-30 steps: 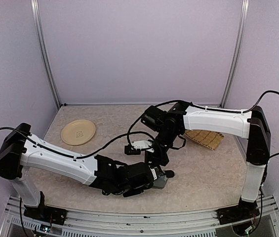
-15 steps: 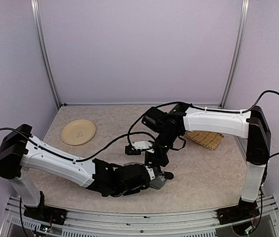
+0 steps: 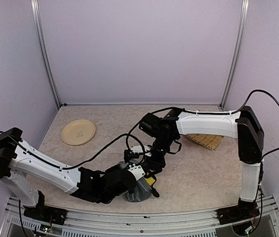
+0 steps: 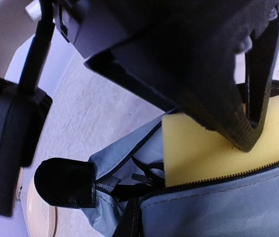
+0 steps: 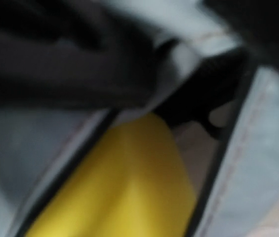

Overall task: Sort the hair-cutting tools
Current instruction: Pass from the right arm to the left, then adjust the kit bag at the center of the board.

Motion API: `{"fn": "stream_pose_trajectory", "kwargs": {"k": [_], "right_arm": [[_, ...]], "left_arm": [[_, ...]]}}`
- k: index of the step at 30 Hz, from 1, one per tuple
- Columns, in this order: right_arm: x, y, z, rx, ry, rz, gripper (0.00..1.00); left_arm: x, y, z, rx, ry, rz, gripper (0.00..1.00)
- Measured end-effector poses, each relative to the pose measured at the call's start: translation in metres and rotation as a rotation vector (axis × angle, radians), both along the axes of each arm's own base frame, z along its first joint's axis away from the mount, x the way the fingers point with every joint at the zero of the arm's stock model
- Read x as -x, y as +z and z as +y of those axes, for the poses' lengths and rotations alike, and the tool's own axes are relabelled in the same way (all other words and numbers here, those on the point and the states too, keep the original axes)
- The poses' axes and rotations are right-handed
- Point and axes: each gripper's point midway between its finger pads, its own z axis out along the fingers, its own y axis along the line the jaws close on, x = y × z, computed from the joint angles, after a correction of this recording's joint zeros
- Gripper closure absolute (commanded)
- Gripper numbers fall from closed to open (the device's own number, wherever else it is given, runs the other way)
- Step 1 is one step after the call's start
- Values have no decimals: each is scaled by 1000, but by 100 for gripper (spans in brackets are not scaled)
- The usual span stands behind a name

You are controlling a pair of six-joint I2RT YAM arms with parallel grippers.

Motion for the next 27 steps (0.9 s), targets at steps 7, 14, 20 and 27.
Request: {"fn": "stream_pose_trajectory", "kwargs": {"k": [7,14,20,27], "right_arm": [[-32,51,-11,-123,-73,-3,0],[-55,81,-24,-240,-168,70,0],[-55,76,-25,-304,-195,262,10],[-33,40,-22,-269,-199,480,31]], "left_arm": [[4,3,-2,59,7,-40,100],[6,6,-6,103,8,-59,100],[6,6,-8,118,14,-74,100],[9,1,-11,116,11,-79,100]]}}
